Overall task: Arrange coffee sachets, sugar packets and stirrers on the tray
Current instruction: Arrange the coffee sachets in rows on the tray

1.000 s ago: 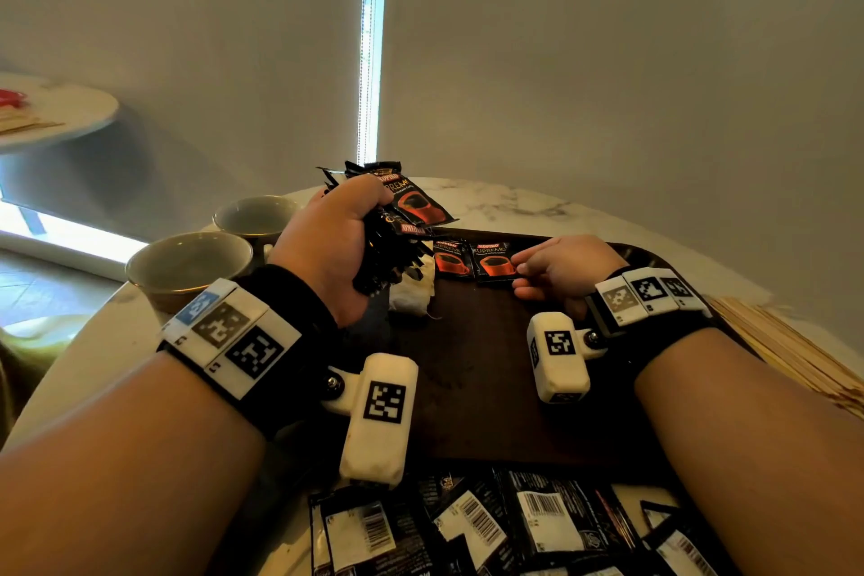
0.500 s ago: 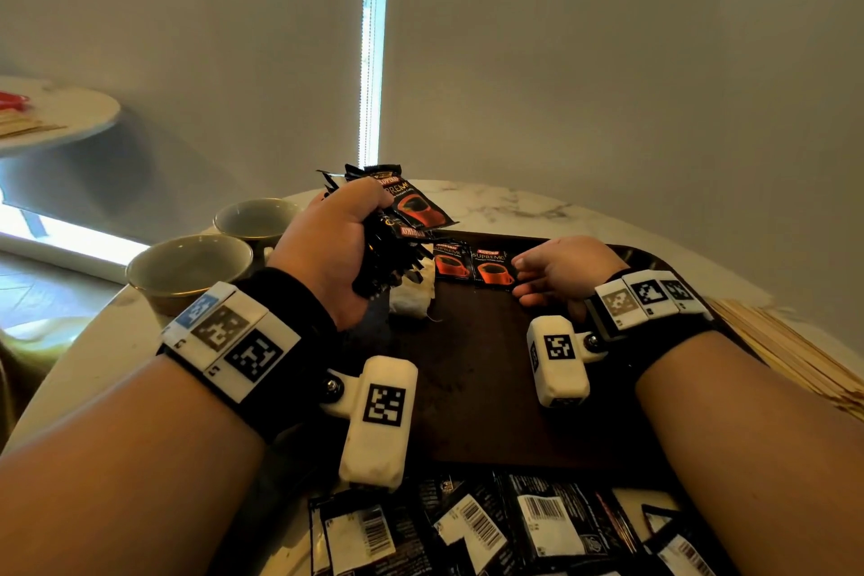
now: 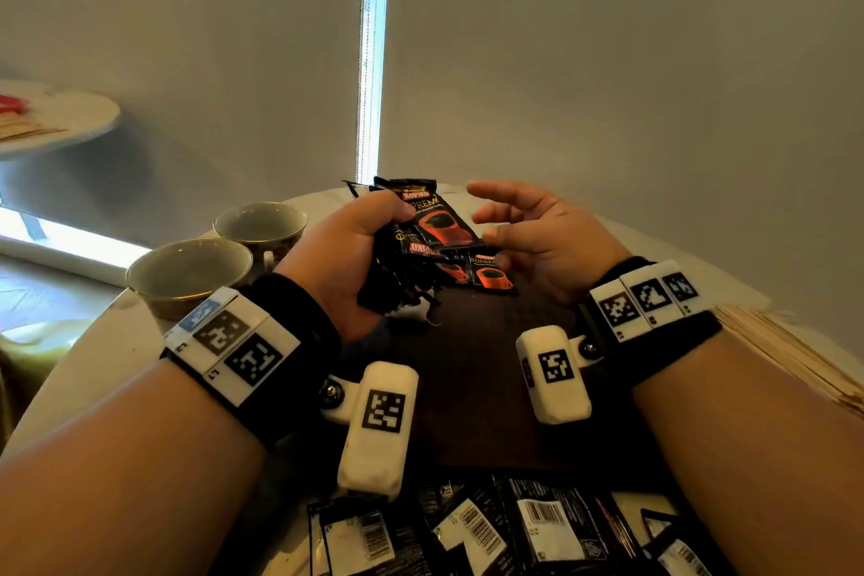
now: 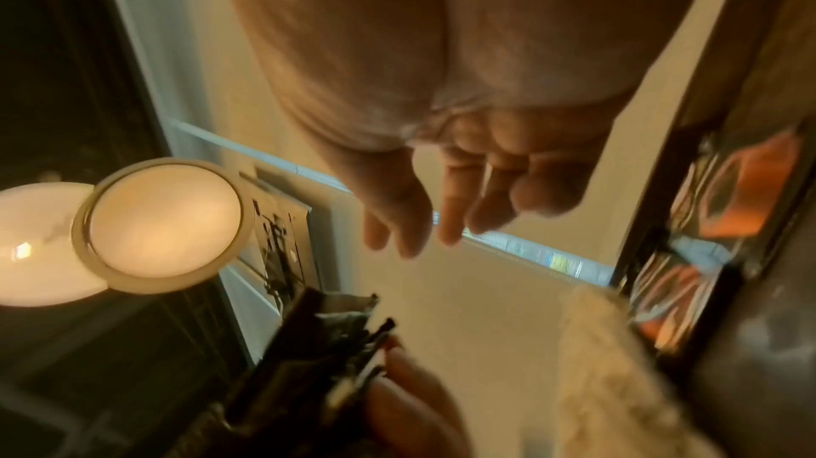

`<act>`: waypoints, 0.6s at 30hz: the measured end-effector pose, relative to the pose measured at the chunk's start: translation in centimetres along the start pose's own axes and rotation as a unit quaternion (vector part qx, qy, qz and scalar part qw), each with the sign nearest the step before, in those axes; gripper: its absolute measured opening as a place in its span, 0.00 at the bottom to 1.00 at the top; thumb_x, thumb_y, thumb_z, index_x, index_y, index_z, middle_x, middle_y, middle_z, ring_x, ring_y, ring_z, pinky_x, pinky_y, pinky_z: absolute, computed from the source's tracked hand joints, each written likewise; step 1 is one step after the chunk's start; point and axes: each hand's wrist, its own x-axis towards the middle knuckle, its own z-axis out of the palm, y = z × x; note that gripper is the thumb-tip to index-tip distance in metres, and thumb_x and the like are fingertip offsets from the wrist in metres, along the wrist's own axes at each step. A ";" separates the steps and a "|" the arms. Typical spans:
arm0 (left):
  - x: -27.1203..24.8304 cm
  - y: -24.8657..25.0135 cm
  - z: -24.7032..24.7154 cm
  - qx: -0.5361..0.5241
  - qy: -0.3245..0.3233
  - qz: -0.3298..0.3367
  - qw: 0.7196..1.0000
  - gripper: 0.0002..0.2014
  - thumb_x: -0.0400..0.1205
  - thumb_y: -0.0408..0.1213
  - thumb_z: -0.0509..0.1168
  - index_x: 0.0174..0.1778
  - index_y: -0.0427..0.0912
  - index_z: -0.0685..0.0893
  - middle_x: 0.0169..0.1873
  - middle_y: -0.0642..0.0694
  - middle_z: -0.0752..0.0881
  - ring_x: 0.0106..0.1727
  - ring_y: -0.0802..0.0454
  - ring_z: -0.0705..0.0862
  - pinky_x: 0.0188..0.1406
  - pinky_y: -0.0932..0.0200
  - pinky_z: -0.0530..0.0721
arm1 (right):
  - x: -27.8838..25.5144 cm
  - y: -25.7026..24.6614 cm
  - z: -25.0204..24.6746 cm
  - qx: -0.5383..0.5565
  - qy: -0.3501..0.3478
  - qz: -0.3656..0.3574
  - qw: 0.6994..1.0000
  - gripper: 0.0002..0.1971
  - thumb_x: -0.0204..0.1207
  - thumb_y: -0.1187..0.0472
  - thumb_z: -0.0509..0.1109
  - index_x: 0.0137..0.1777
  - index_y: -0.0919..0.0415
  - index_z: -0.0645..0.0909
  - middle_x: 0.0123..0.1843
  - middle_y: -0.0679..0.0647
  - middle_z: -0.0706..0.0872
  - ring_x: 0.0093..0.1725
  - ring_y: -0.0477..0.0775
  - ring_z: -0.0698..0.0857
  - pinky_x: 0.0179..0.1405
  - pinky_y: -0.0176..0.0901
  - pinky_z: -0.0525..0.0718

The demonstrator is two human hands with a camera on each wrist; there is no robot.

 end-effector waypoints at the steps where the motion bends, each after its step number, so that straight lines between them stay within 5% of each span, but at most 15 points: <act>1: -0.1 0.0 0.1 0.000 -0.008 -0.006 1.000 0.21 0.84 0.36 0.60 0.73 0.31 0.78 0.46 0.34 0.89 0.34 0.44 0.90 0.29 0.54 0.87 | 0.1 0.1 0.2 0.020 -0.026 0.002 0.999 0.24 0.76 0.76 0.70 0.59 0.45 0.90 0.56 0.57 0.84 0.42 0.53 0.82 0.32 0.40 0.83; 5: -0.3 -0.2 0.3 0.016 -0.039 -0.031 0.999 0.29 0.78 0.38 0.63 0.76 0.31 0.77 0.65 0.27 0.86 0.57 0.34 0.89 0.65 0.40 0.85 | 0.1 0.3 0.8 -0.006 -0.047 -0.004 0.999 0.26 0.71 0.71 0.72 0.61 0.40 0.90 0.63 0.59 0.85 0.48 0.63 0.80 0.36 0.44 0.82; 6: -0.5 -0.2 0.4 0.015 -0.049 -0.037 0.998 0.28 0.79 0.38 0.63 0.76 0.31 0.77 0.68 0.27 0.85 0.60 0.33 0.88 0.66 0.39 0.84 | -0.1 0.3 0.9 -0.004 -0.049 -0.010 0.999 0.26 0.73 0.73 0.71 0.60 0.41 0.90 0.60 0.58 0.88 0.49 0.65 0.79 0.36 0.45 0.81; 9: -0.4 -0.3 0.5 0.007 -0.048 -0.039 0.998 0.28 0.79 0.38 0.64 0.75 0.31 0.77 0.65 0.27 0.86 0.52 0.36 0.90 0.49 0.45 0.91 | -0.3 0.2 1.2 0.047 -0.058 -0.009 0.997 0.22 0.78 0.76 0.64 0.60 0.51 0.89 0.50 0.57 0.91 0.45 0.64 0.82 0.33 0.44 0.81; 12: -0.1 -0.4 0.3 0.007 -0.034 -0.019 0.999 0.24 0.84 0.37 0.62 0.75 0.30 0.77 0.48 0.31 0.89 0.36 0.42 0.90 0.29 0.53 0.89 | -0.6 -0.2 1.7 0.111 -0.035 0.029 0.993 0.09 0.74 0.62 0.66 0.53 0.61 0.79 0.43 0.58 0.85 0.34 0.54 0.85 0.24 0.40 0.78; 14: 0.1 -0.5 0.3 0.001 -0.028 -0.012 1.000 0.22 0.86 0.37 0.60 0.75 0.30 0.76 0.43 0.34 0.90 0.31 0.44 0.90 0.24 0.54 0.86 | -0.9 -0.1 1.8 0.102 -0.067 0.048 0.991 0.08 0.73 0.57 0.67 0.47 0.62 0.78 0.35 0.55 0.83 0.26 0.50 0.82 0.20 0.37 0.74; 18: 0.0 -0.6 0.2 0.007 -0.034 -0.006 0.999 0.23 0.85 0.38 0.61 0.74 0.30 0.78 0.45 0.34 0.89 0.34 0.43 0.90 0.25 0.55 0.86 | -1.1 0.2 2.1 0.049 -0.077 0.062 0.994 0.07 0.72 0.64 0.76 0.44 0.63 0.79 0.26 0.53 0.82 0.21 0.48 0.78 0.18 0.36 0.72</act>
